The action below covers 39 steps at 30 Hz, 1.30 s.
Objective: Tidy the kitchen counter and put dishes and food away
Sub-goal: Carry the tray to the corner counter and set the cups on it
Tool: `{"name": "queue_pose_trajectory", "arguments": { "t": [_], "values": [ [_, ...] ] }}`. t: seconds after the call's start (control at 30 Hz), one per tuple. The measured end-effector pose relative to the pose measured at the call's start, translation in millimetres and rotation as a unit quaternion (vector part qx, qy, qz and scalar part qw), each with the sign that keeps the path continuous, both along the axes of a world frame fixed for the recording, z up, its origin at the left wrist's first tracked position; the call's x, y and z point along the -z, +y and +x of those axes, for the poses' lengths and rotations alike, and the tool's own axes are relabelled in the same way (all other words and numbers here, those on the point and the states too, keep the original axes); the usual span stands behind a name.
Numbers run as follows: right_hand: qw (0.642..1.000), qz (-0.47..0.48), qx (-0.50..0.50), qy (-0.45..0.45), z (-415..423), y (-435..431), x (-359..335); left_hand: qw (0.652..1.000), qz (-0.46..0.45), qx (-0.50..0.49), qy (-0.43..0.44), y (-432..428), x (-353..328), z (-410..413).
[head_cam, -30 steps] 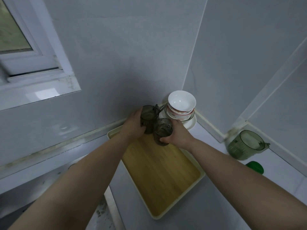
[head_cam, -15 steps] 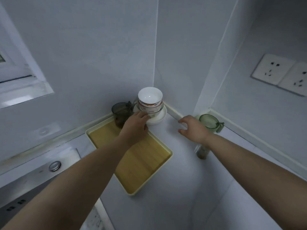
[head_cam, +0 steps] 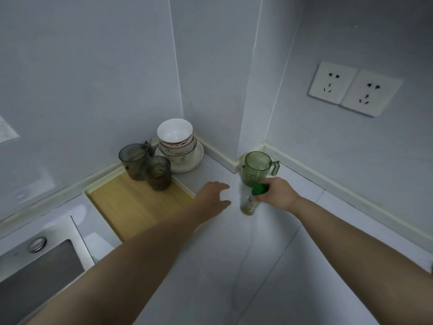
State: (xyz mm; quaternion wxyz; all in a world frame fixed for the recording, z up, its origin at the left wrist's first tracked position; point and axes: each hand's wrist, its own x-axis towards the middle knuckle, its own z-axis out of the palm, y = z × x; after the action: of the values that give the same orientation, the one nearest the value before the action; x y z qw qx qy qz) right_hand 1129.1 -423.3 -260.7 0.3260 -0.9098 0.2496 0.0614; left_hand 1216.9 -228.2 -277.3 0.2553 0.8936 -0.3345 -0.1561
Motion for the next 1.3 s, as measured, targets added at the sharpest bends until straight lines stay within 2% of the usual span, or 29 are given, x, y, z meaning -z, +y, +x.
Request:
{"name": "queue_pose_trajectory", "arguments": {
  "t": [0.17,0.33,0.4,0.47,0.53,0.6,0.67,0.87,1.03,1.17,1.3],
  "values": [
    [0.98,0.188,0.035,-0.051,3.1,0.4,-19.5,0.997,-0.01,-0.015,0.07,-27.7,-2.5,-11.5],
    [0.962,0.267,0.001,-0.056,16.0,2.9,-33.6,0.991,-0.059,-0.056,0.109,-35.6,-5.9,-11.1],
    [0.97,0.213,0.045,-0.108,28.6,-5.1,-30.3,0.989,-0.056,-0.075,0.112,-33.5,-3.2,-7.0],
    [0.985,0.037,0.087,-0.148,42.1,-19.1,-23.7,0.984,-0.069,-0.1,0.128,-29.1,-0.2,-2.0],
    [0.989,-0.097,0.06,-0.096,53.9,-32.9,-12.8,0.98,-0.076,-0.116,0.14,-24.8,0.5,4.4],
    [0.989,-0.145,0.018,-0.012,60.2,-38.1,-2.1,0.98,-0.078,-0.125,0.136,-19.9,-1.3,9.5],
    [0.988,-0.15,0.006,0.023,65.0,-37.4,7.4,0.979,-0.084,-0.129,0.13,-14.5,-3.3,14.1],
    [0.987,-0.144,0.073,0.003,70.0,-29.5,15.1,0.983,-0.067,-0.13,0.113,8.3,-3.1,20.5],
    [0.986,-0.148,0.079,0.016,65.0,-9.1,12.0,0.985,-0.053,-0.138,0.091,42.9,-0.7,21.5],
    [0.99,-0.127,0.056,-0.04,64.9,18.2,5.3,0.979,-0.066,-0.17,0.095,64.6,3.9,22.2],
    [0.992,-0.073,-0.02,-0.103,74.7,62.4,-11.9,0.972,-0.07,-0.208,0.08,93.7,7.4,24.6]
  ]
}}
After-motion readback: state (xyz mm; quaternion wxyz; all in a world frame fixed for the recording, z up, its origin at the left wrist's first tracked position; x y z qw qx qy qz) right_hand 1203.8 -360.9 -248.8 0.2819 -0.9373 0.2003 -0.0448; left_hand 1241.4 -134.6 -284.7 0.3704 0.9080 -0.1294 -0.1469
